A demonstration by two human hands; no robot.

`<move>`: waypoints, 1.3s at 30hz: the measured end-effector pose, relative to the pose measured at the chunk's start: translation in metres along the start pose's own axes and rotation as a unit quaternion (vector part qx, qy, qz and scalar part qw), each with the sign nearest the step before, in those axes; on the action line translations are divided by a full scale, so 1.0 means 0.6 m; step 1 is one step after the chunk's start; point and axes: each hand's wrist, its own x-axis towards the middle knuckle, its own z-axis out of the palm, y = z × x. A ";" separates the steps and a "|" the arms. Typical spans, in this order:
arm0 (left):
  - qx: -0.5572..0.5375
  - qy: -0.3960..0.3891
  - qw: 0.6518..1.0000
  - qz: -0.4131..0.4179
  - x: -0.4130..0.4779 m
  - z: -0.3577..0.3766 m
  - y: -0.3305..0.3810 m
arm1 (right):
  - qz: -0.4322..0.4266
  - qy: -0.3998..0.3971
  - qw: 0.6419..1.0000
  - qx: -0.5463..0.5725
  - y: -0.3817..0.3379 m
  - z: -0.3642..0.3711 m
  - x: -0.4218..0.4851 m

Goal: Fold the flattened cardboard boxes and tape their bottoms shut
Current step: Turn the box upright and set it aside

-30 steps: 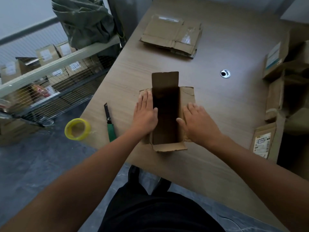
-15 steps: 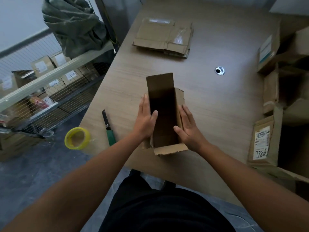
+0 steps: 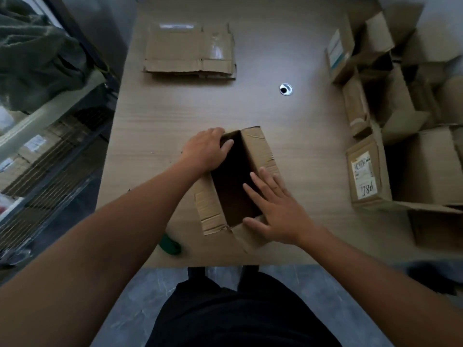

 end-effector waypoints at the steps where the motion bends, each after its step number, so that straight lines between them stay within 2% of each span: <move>1: -0.001 -0.004 1.000 -0.002 0.001 -0.001 -0.004 | 0.007 0.036 0.999 0.022 -0.003 0.014 -0.006; 5: 0.003 0.015 1.000 0.008 -0.005 -0.001 -0.004 | 0.042 0.155 0.985 0.069 -0.017 0.052 -0.001; 7: -0.003 0.011 1.000 0.014 -0.005 -0.007 -0.001 | 0.040 0.177 0.982 0.053 -0.021 0.057 0.003; 10: -0.005 -0.047 0.999 0.025 0.001 -0.030 -0.016 | 0.075 0.199 0.977 0.011 -0.037 0.049 -0.007; 12: -0.008 -0.098 0.995 0.026 0.003 -0.056 -0.033 | 0.171 0.249 0.953 0.003 -0.058 0.034 -0.026; 15: -0.075 -0.168 0.983 0.004 -0.021 -0.077 -0.053 | 0.370 0.319 0.867 0.093 -0.101 0.009 -0.074; 17: -0.087 -0.180 0.980 0.001 -0.046 -0.063 -0.053 | 0.474 0.268 0.818 0.185 -0.131 0.007 -0.108; 20: -0.101 -0.162 0.981 -0.008 -0.087 -0.035 -0.022 | 0.535 0.165 0.773 0.298 -0.151 0.003 -0.153; 23: -0.166 -0.168 0.971 -0.028 -0.128 -0.004 0.035 | 0.551 0.172 0.738 0.350 -0.107 -0.025 -0.208; 31: -0.311 -0.179 0.928 -0.098 -0.215 0.113 0.262 | 0.526 0.202 0.814 0.139 0.072 -0.081 -0.412; 36: -0.331 -0.180 0.917 -0.133 -0.246 0.157 0.409 | 0.501 0.168 0.841 0.114 0.185 -0.086 -0.514; 39: -0.329 -0.167 0.915 -0.164 -0.254 0.185 0.472 | 0.492 0.159 0.845 0.135 0.236 -0.071 -0.545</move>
